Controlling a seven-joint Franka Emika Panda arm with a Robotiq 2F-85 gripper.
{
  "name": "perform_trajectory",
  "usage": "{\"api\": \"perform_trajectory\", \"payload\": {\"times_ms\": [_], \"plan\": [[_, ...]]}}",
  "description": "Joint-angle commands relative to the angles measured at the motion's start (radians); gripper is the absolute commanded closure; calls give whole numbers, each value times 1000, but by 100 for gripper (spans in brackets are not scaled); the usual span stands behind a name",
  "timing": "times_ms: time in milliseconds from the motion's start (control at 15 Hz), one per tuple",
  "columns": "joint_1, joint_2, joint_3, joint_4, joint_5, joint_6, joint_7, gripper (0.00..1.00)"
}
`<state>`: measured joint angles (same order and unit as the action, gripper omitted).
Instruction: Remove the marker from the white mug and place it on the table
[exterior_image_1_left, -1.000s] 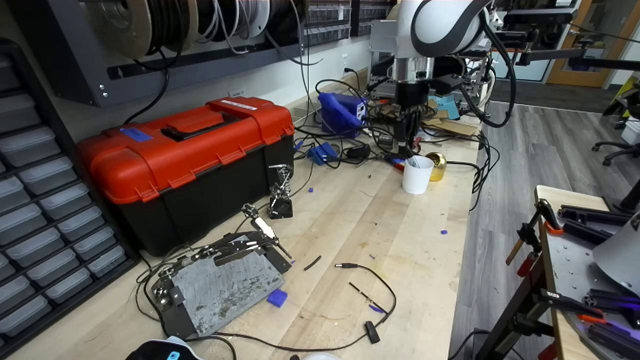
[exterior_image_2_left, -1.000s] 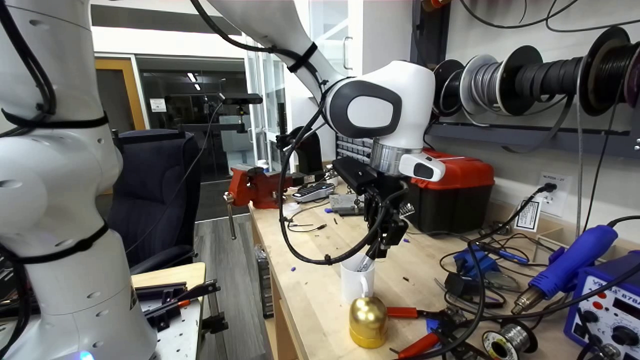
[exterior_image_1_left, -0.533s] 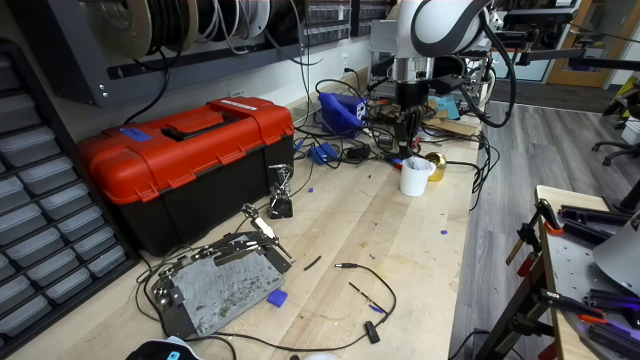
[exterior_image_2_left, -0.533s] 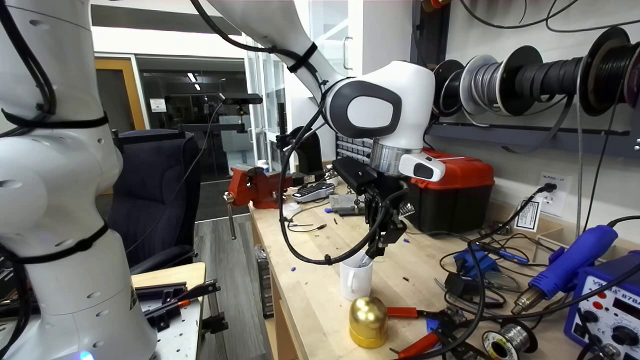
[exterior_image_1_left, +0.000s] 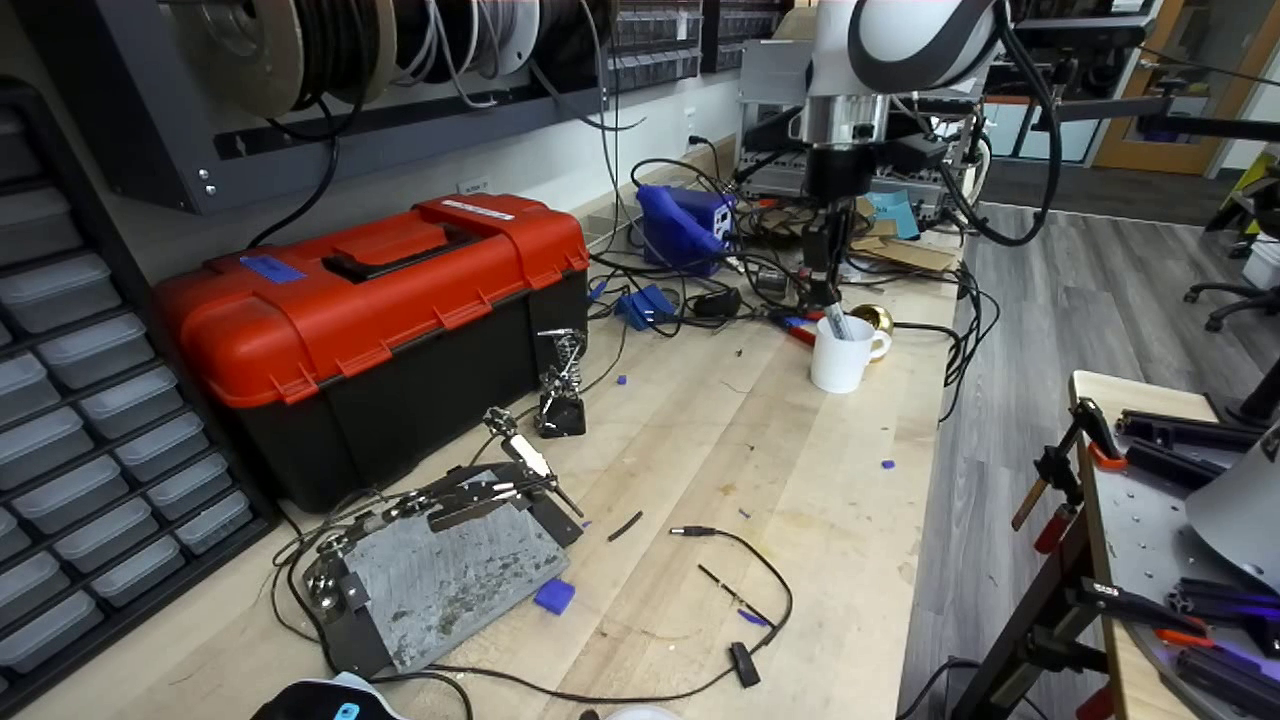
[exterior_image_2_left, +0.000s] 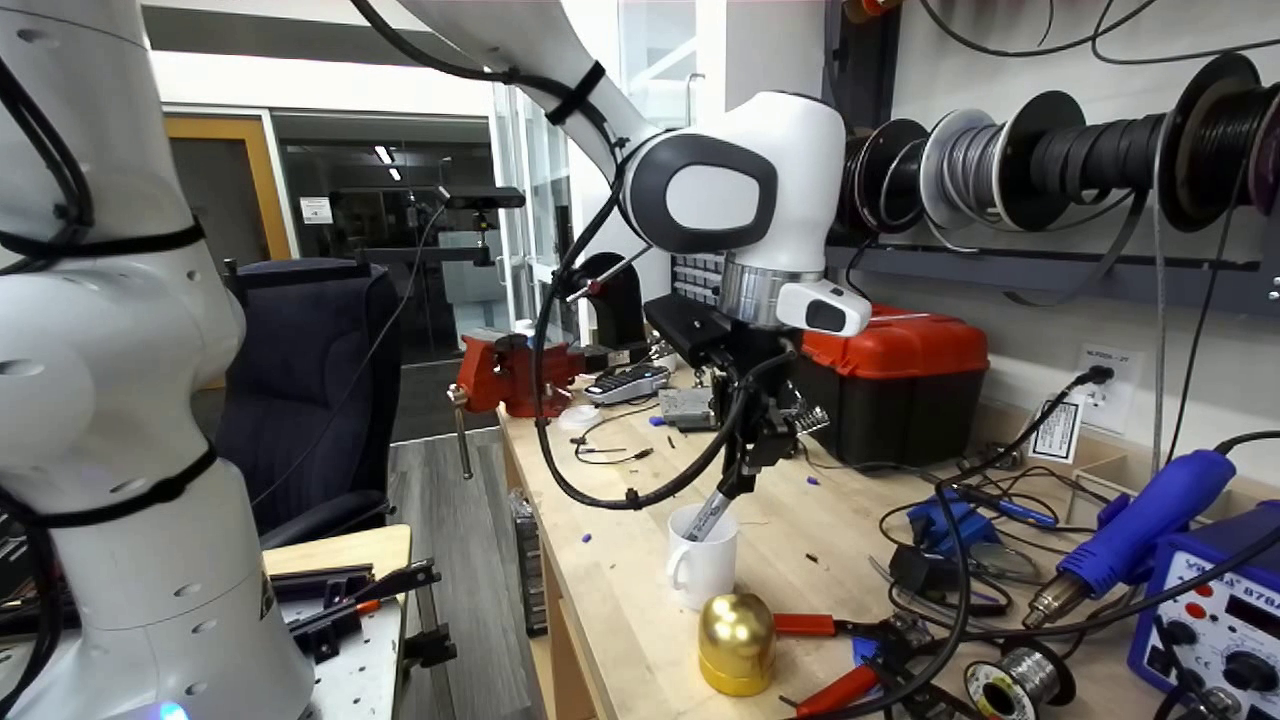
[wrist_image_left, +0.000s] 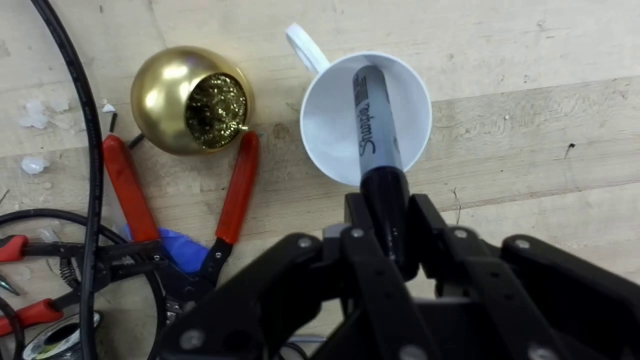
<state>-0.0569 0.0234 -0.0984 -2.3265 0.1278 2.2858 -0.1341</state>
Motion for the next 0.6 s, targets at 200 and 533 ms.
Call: {"api": "perform_trajectory", "payload": {"times_ms": [200,533], "plan": [[1,-194,24,-96,-37,-1,52,96],[7,-290,57,-101,-78,-26,102,96]]}}
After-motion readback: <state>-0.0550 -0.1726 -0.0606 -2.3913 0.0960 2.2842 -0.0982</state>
